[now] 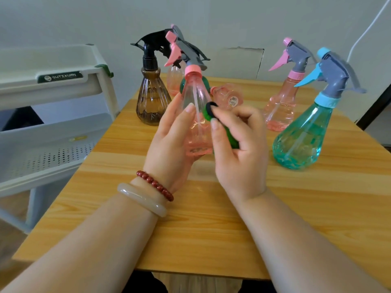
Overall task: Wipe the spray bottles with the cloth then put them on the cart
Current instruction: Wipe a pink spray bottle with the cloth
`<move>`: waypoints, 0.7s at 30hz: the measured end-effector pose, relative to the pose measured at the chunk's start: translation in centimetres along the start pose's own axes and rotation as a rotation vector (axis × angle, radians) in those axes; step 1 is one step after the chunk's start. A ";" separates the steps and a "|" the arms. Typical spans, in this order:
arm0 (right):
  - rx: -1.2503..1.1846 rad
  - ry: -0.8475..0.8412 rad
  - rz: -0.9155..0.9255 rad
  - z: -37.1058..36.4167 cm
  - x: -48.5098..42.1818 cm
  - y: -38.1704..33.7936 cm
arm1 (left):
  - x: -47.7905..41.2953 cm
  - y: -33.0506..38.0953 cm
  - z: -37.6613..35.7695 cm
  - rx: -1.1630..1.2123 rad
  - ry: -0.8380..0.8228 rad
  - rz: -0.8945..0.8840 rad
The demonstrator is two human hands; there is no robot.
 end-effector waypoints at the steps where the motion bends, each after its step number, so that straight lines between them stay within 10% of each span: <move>1: 0.014 -0.034 0.059 -0.2 0.1 -0.3 | 0.0 0.0 0.1 0.017 0.028 0.003; 13: 0.088 -0.044 0.153 -0.7 0.3 -0.7 | 0.1 0.1 -0.1 0.090 0.025 -0.007; 21: -0.052 -0.019 -0.115 -1.2 0.4 -0.5 | 0.1 -0.1 0.0 -0.032 0.123 -0.026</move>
Point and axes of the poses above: each hand's wrist, its own x-axis away from the middle knuckle, its own z-axis out of the back of the hand, y = z × x, the point moved 3 cm from there along -x, towards the middle knuckle, and after that the axes turned 2 degrees about z, right-handed, at the moved point
